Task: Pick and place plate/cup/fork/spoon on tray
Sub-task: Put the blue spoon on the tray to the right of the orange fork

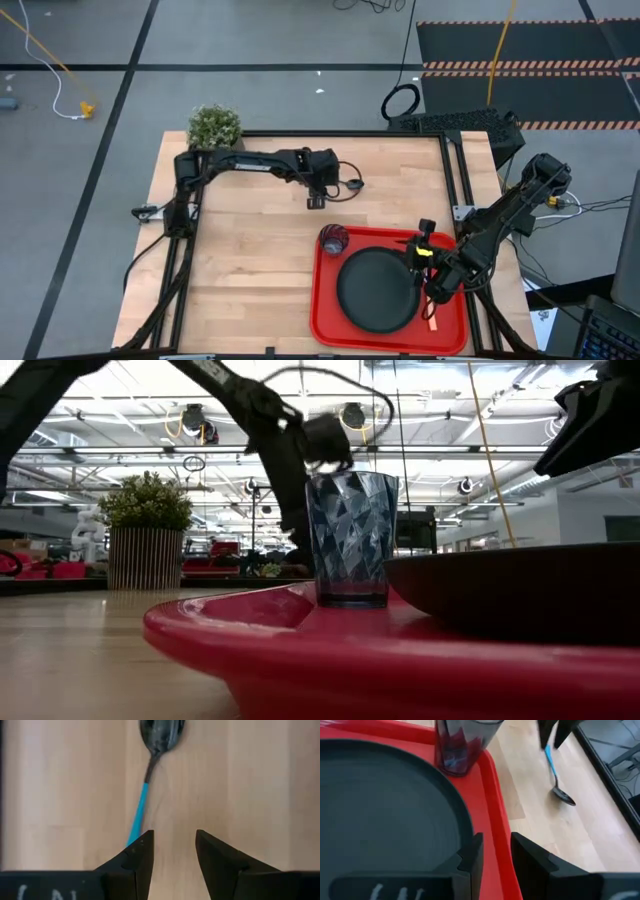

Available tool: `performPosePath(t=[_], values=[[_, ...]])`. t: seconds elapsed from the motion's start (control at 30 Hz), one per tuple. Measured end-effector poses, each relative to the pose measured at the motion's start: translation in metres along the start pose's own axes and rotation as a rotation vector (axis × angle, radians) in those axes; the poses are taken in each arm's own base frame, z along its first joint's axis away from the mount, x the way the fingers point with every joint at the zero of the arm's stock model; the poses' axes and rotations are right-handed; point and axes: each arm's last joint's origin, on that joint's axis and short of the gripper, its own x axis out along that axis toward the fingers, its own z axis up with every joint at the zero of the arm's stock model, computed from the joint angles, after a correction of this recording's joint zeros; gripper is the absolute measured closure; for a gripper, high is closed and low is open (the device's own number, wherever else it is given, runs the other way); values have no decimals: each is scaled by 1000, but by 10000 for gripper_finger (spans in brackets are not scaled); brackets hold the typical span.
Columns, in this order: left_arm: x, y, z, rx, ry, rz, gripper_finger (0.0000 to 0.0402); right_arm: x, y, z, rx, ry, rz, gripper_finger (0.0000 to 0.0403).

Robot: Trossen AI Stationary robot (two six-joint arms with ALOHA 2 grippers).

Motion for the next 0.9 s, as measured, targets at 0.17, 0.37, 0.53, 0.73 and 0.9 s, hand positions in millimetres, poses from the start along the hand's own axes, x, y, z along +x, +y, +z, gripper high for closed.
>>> performPosePath(t=[0.17, 0.37, 0.53, 0.73, 0.9], values=[[19, -1, 0, 13, -13, -3, 245, 0, 1, 1, 7, -4, 4, 314], [22, 9, 3, 10, -88, -1, 209, 0, 1, 1, 13, -4, 13, 314], [26, 24, -4, -4, -106, -54, 200, 0, 2, 0, 15, 23, 47, 314], [38, 38, -17, -44, -87, -118, 222, 0, 3, 1, 18, 22, 51, 314], [44, 39, -19, -40, -84, -119, 246, 0, 3, 1, 16, 19, 54, 314]])
